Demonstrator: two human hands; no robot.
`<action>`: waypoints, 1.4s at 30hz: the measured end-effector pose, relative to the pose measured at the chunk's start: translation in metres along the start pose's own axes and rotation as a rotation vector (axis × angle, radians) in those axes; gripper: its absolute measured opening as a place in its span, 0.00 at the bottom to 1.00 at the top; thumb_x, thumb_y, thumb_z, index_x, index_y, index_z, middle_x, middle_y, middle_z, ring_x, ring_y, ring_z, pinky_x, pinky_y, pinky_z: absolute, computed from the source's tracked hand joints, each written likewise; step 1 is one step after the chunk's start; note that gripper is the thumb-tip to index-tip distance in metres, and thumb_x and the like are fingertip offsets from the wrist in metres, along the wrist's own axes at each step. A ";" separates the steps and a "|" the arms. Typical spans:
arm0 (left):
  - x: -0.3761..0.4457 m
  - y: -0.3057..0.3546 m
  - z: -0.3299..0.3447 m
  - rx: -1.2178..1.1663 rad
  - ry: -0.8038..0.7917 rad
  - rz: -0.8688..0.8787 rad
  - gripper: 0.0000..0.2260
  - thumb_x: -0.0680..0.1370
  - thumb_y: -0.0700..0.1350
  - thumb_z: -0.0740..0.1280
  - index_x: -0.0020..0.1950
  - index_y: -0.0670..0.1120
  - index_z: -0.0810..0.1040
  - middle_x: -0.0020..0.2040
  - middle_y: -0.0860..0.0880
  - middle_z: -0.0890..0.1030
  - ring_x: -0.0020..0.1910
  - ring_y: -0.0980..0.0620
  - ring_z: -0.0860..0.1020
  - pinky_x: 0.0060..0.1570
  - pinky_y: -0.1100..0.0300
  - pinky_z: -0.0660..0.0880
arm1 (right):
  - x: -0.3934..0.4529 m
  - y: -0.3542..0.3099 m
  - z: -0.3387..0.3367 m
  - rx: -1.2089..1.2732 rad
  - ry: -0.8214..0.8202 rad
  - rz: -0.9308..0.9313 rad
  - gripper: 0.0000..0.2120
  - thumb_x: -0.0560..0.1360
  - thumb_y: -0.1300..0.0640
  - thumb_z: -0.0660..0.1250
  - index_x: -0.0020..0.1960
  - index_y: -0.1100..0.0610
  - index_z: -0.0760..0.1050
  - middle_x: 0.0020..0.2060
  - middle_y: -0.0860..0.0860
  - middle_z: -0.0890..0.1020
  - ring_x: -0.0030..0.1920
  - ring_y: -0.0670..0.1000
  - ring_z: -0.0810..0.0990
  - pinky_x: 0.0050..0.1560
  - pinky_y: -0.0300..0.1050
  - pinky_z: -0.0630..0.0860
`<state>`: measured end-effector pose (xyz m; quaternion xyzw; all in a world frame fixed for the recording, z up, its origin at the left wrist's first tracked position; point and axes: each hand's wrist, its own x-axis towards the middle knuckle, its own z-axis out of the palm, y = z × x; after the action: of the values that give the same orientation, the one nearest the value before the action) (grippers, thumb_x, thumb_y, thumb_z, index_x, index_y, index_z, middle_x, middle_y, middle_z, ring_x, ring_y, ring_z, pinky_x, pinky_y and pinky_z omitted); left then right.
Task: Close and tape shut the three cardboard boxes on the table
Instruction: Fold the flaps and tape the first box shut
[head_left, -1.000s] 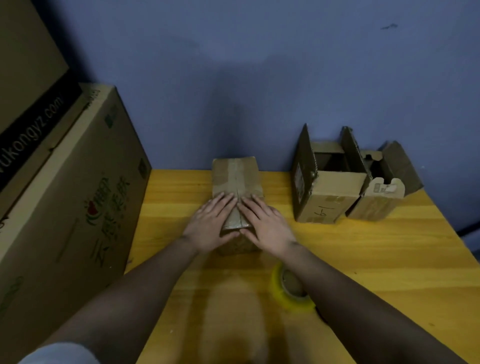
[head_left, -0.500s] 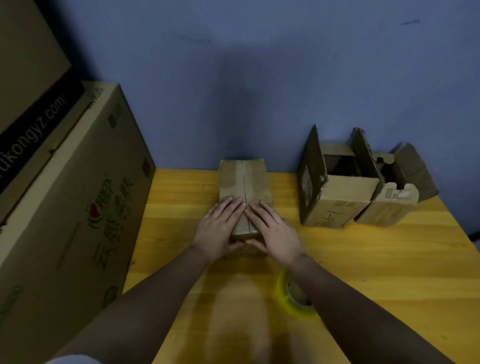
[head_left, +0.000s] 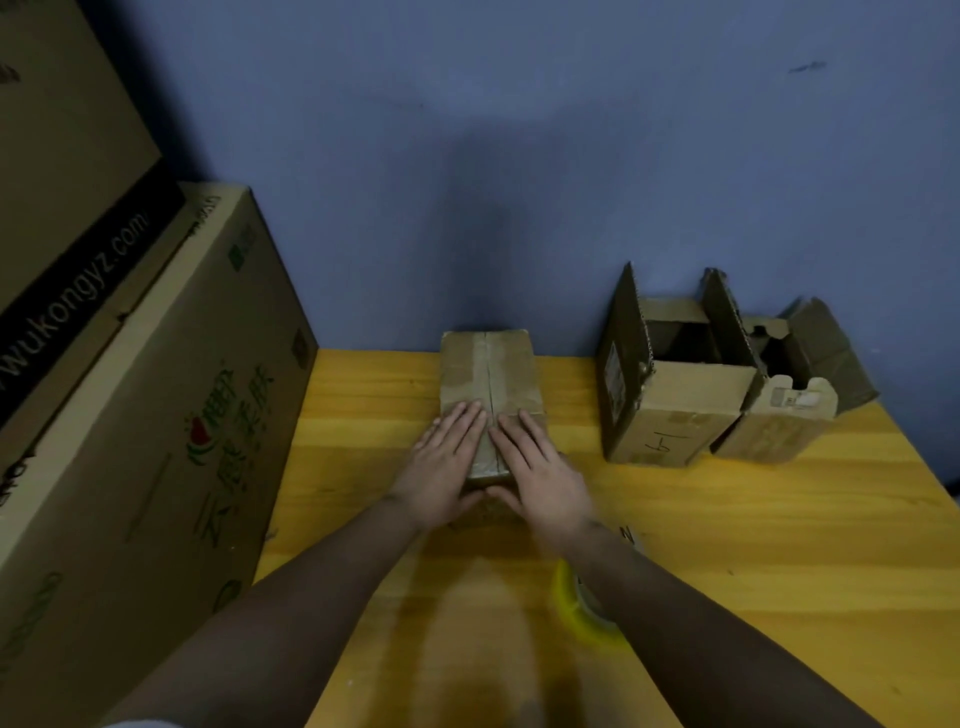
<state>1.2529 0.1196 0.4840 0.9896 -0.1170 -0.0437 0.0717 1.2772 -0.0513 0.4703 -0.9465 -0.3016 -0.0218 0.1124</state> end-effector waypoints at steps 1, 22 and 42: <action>0.000 0.001 0.000 0.001 -0.013 -0.006 0.43 0.77 0.59 0.63 0.77 0.45 0.37 0.77 0.50 0.35 0.74 0.54 0.33 0.73 0.57 0.37 | -0.001 -0.003 0.000 0.001 -0.009 0.025 0.37 0.73 0.42 0.68 0.76 0.55 0.61 0.74 0.50 0.65 0.76 0.52 0.58 0.58 0.51 0.78; 0.012 0.034 -0.002 -0.989 0.231 -0.745 0.34 0.80 0.48 0.61 0.78 0.45 0.43 0.78 0.44 0.48 0.76 0.45 0.51 0.73 0.53 0.52 | 0.015 -0.007 -0.030 0.710 -0.120 0.472 0.32 0.81 0.49 0.59 0.79 0.55 0.47 0.79 0.51 0.48 0.77 0.52 0.51 0.75 0.47 0.51; -0.070 0.080 0.075 -0.909 -0.601 -0.385 0.06 0.80 0.49 0.63 0.54 0.49 0.76 0.55 0.48 0.78 0.52 0.51 0.76 0.54 0.58 0.75 | -0.150 0.032 0.004 -0.065 -0.423 0.266 0.26 0.78 0.49 0.63 0.74 0.52 0.62 0.66 0.51 0.74 0.67 0.53 0.70 0.66 0.49 0.64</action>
<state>1.1596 0.0495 0.4274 0.8071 0.0804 -0.3811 0.4438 1.1725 -0.1606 0.4439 -0.9646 -0.1904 0.1819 0.0180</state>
